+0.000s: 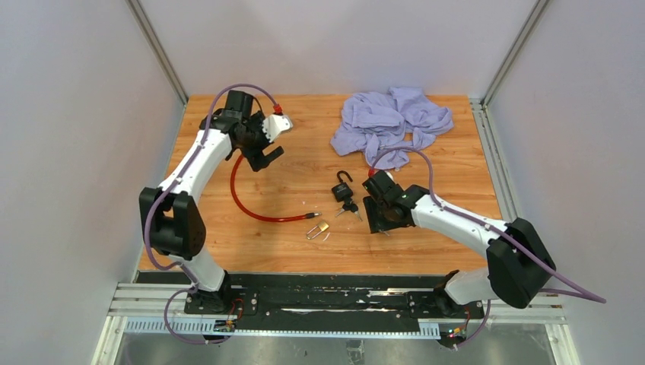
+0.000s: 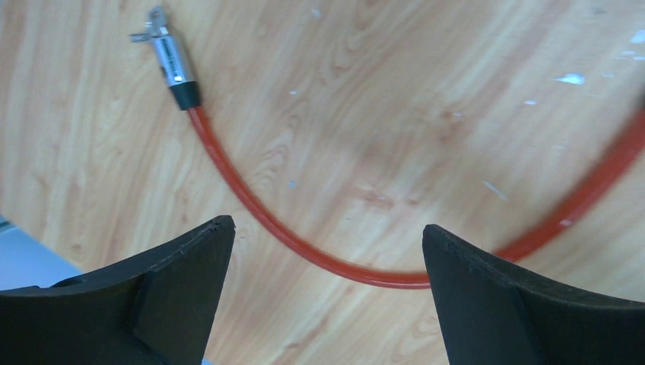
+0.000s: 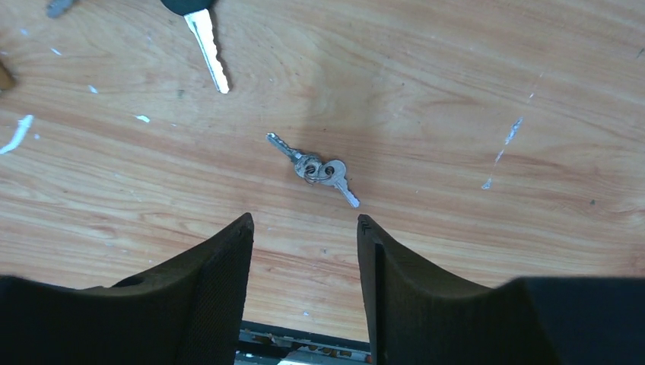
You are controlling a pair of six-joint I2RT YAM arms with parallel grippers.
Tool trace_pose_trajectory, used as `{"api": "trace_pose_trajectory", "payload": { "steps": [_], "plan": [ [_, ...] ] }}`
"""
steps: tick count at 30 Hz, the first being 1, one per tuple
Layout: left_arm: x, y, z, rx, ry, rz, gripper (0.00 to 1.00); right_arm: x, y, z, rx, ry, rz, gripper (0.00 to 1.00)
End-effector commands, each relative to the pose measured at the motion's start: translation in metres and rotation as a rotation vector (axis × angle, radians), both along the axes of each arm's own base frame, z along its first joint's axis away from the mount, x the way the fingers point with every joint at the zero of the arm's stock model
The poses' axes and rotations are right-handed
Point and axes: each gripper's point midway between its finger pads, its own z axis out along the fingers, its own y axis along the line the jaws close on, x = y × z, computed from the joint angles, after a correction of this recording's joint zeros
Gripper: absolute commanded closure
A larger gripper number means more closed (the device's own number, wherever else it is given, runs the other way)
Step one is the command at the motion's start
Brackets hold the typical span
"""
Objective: Unlock with the key
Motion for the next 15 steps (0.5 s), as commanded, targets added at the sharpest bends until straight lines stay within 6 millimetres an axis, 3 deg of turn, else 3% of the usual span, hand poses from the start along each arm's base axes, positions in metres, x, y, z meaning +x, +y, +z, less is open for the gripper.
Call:
{"api": "trace_pose_trajectory", "payload": {
  "steps": [1,4,8,15],
  "plan": [
    [-0.05,-0.017,0.009,-0.131,0.118,-0.032,0.02,0.003,-0.001,-0.014,-0.03,-0.02,0.04,0.5],
    [-0.071,-0.027,0.024,-0.196,0.12,-0.09,0.02,0.005,-0.001,-0.022,-0.046,-0.01,0.056,0.54],
    [-0.085,-0.03,0.041,-0.229,0.091,-0.102,0.02,0.006,0.001,-0.031,-0.044,0.008,0.08,0.56],
    [-0.101,-0.032,0.049,-0.256,0.072,-0.115,0.02,0.01,-0.005,-0.042,-0.053,0.018,0.089,0.56]
  ]
}}
